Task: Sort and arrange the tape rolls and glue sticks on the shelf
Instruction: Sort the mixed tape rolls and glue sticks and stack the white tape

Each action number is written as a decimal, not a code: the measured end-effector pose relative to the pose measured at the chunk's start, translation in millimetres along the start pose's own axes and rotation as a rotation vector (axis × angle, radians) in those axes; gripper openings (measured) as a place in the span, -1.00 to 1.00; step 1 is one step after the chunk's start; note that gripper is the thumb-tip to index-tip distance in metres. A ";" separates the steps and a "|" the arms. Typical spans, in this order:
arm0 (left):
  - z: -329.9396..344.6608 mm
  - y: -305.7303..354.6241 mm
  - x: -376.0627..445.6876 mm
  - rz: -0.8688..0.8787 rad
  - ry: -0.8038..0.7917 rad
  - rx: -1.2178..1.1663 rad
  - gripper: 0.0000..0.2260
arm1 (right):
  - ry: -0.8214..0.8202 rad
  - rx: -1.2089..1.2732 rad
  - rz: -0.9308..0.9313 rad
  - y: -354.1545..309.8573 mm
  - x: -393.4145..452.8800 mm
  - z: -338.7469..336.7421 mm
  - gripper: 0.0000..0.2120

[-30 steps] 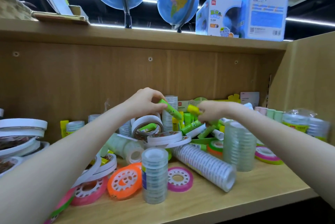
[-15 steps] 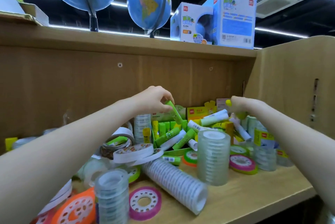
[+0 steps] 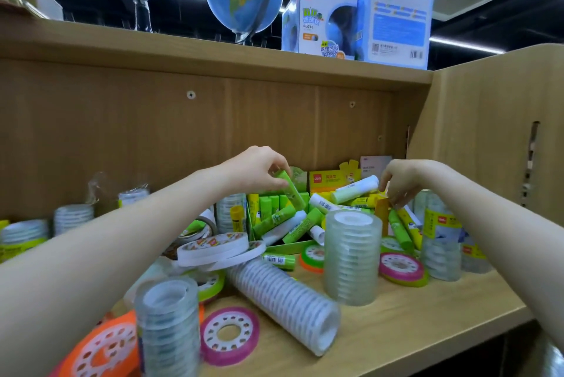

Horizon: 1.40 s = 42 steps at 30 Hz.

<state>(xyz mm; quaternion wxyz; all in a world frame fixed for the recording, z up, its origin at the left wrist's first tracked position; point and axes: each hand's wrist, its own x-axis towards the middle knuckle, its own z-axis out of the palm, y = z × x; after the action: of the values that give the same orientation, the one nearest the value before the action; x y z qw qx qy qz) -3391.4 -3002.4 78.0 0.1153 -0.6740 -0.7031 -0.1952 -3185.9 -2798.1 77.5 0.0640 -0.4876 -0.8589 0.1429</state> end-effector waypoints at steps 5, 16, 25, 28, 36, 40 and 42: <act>0.3 -1.4 -4.7 0.003 0.005 -0.039 -0.84 | 0.336 0.106 -0.244 -18.9 -8.3 -5.3 -0.88; -0.8 -10.4 -14.0 -0.043 0.036 -0.126 -0.88 | -0.101 0.291 -0.676 -92.2 -29.4 25.5 -0.87; -10.3 -30.3 -35.9 -0.067 -0.003 -0.036 -0.86 | 0.262 -0.090 -0.583 -84.5 -5.4 21.1 -0.83; -15.8 -32.9 -44.0 -0.086 -0.003 -0.038 -0.85 | 0.334 -0.058 -0.559 -86.0 -12.6 8.4 -0.83; -14.7 -36.3 -58.9 -0.089 -0.002 -0.037 -0.86 | 0.195 -0.266 -0.436 -96.9 6.6 44.4 -0.64; -22.6 -41.7 -71.8 -0.098 -0.005 -0.065 -0.87 | 0.280 -0.271 -0.481 -97.7 -7.6 33.7 -0.70; -24.8 -44.5 -82.3 -0.108 -0.036 -0.081 -0.89 | 0.311 -0.223 -0.553 -102.3 -26.2 26.4 -0.80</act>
<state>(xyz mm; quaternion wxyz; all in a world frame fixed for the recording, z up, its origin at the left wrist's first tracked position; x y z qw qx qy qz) -3432.7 -3088.0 60.0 0.0643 -0.6427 -0.7318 -0.2172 -3262.8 -2874.9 84.7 0.1768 -0.2561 -0.9490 -0.0510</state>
